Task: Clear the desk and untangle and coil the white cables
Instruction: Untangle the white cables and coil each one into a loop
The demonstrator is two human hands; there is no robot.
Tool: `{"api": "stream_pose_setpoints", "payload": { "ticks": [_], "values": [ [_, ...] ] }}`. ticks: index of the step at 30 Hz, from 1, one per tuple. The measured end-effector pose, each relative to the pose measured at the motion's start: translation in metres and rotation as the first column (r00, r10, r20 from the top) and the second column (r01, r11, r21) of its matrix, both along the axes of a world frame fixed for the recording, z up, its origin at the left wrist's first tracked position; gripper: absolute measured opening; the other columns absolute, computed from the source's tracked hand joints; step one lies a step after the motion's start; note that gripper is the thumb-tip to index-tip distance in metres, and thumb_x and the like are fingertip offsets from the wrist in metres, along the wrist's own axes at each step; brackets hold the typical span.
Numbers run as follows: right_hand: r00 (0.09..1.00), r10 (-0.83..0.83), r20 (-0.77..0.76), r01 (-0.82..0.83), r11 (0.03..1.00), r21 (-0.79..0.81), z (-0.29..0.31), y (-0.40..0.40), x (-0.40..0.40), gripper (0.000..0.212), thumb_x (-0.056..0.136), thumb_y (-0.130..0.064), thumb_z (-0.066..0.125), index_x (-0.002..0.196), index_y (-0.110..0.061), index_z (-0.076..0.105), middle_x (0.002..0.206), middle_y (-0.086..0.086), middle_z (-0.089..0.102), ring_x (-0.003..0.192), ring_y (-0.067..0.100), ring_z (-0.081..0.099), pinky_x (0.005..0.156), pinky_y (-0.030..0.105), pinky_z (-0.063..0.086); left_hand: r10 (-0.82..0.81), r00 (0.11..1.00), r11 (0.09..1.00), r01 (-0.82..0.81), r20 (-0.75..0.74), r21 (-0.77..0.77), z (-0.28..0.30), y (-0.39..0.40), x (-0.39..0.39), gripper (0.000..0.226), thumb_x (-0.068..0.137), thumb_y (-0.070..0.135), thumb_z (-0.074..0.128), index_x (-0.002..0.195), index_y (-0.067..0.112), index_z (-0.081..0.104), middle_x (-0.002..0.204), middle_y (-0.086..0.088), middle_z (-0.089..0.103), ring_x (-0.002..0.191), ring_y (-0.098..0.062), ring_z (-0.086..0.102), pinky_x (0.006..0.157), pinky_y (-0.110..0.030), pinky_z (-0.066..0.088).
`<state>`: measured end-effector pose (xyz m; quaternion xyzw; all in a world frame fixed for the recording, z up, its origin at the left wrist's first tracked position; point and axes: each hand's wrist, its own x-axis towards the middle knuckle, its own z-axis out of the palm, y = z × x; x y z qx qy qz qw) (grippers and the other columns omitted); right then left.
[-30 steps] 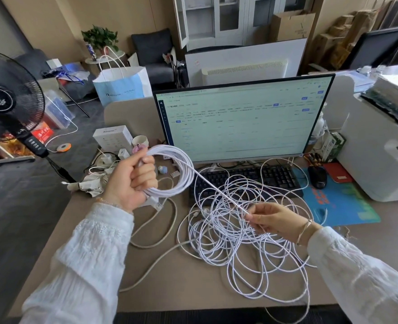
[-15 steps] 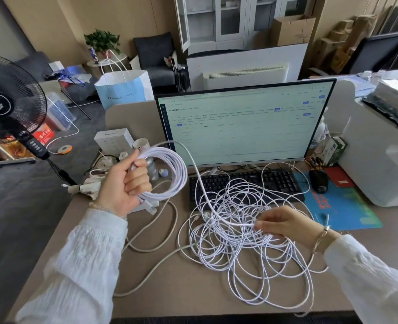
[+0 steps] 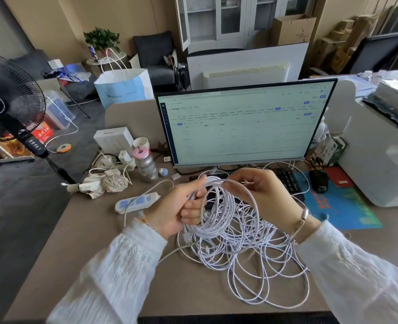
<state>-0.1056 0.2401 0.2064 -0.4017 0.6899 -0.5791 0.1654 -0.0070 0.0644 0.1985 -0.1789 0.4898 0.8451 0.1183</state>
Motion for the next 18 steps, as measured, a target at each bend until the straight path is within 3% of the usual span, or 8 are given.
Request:
{"api": "stream_pose_setpoints", "payload": {
  "ticks": [3,6,9,11,12,14,16,18],
  "values": [
    [0.989,0.036,0.143,-0.029,0.999,-0.046,-0.003,0.001,-0.001,0.022,0.084,-0.022,0.067,0.088,0.0,0.069,0.062,-0.006,0.06,0.052,0.002,0.045,0.051,0.014,0.036,0.026,1.0,0.999,-0.026,-0.002,-0.039,0.0,0.004,0.001,0.037,0.089,0.04,0.052,0.063,0.016,0.041,0.044,0.005,0.032,0.031,-0.005,0.029,0.03,-0.015,0.02],
    [0.946,0.074,0.315,-0.042,0.993,-0.107,-0.005,0.002,0.0,0.03,0.083,-0.023,0.066,0.088,0.007,0.065,0.059,-0.005,0.051,0.045,0.002,0.034,0.043,0.011,0.028,0.063,0.997,0.993,-0.068,-0.053,-0.097,0.0,0.005,0.0,0.037,0.087,0.039,0.055,0.06,0.016,0.045,0.055,-0.001,0.044,0.043,-0.012,0.044,0.037,-0.02,0.034],
    [0.977,0.008,0.215,0.019,0.992,-0.124,-0.007,-0.001,0.001,0.025,0.084,-0.021,0.067,0.089,0.003,0.066,0.061,0.001,0.06,0.054,0.005,0.048,0.055,0.017,0.041,0.124,0.992,0.992,-0.124,-0.03,-0.011,0.003,0.01,0.001,0.034,0.091,0.037,0.052,0.071,0.009,0.053,0.065,-0.009,0.062,0.054,-0.023,0.063,0.053,-0.032,0.055],
    [0.991,-0.056,0.12,0.071,0.99,-0.123,-0.012,-0.002,-0.001,0.019,0.084,-0.024,0.069,0.088,-0.006,0.069,0.073,0.014,0.066,0.062,0.017,0.055,0.06,0.034,0.045,0.103,0.995,0.991,-0.103,0.012,0.084,0.006,0.013,0.002,0.042,0.096,0.038,0.046,0.063,0.013,0.054,0.056,-0.003,0.055,0.046,-0.019,0.06,0.047,-0.027,0.052],
    [0.993,-0.09,0.075,0.098,0.988,-0.121,-0.014,-0.003,-0.003,0.015,0.084,-0.025,0.069,0.087,-0.01,0.069,0.074,0.012,0.067,0.06,0.02,0.056,0.059,0.037,0.046,0.084,0.996,0.986,-0.087,0.034,0.139,0.008,0.014,0.002,0.044,0.096,0.04,0.045,0.06,0.015,0.051,0.05,0.002,0.048,0.04,-0.014,0.054,0.042,-0.023,0.048],
    [0.989,-0.147,-0.018,0.143,0.981,-0.13,-0.018,-0.004,-0.004,0.001,0.087,-0.018,0.069,0.086,-0.018,0.068,0.073,-0.001,0.069,0.057,0.015,0.059,0.055,0.031,0.048,0.044,0.998,0.963,-0.056,0.052,0.265,0.008,0.016,0.003,0.043,0.096,0.041,0.044,0.062,0.016,0.049,0.04,0.007,0.036,0.03,-0.006,0.04,0.033,-0.019,0.038],
    [0.975,-0.191,-0.115,0.175,0.975,-0.134,-0.018,-0.005,-0.002,0.012,0.087,-0.012,0.069,0.086,-0.023,0.067,0.075,-0.007,0.068,0.058,0.003,0.06,0.057,0.018,0.046,0.015,0.999,0.929,-0.03,0.044,0.368,0.005,0.015,0.002,0.039,0.096,0.038,0.044,0.068,0.012,0.052,0.036,0.008,0.031,0.025,-0.003,0.033,0.029,-0.016,0.03],
    [0.988,-0.141,-0.063,0.134,0.985,-0.108,-0.017,-0.004,-0.001,0.004,0.086,-0.011,0.068,0.087,-0.015,0.069,0.076,-0.002,0.069,0.06,0.001,0.059,0.058,0.015,0.046,-0.002,1.0,0.907,-0.009,0.026,0.421,0.002,0.014,0.004,0.035,0.097,0.037,0.05,0.076,0.009,0.053,0.035,0.008,0.031,0.023,-0.002,0.031,0.027,-0.016,0.025]
  ]
}}
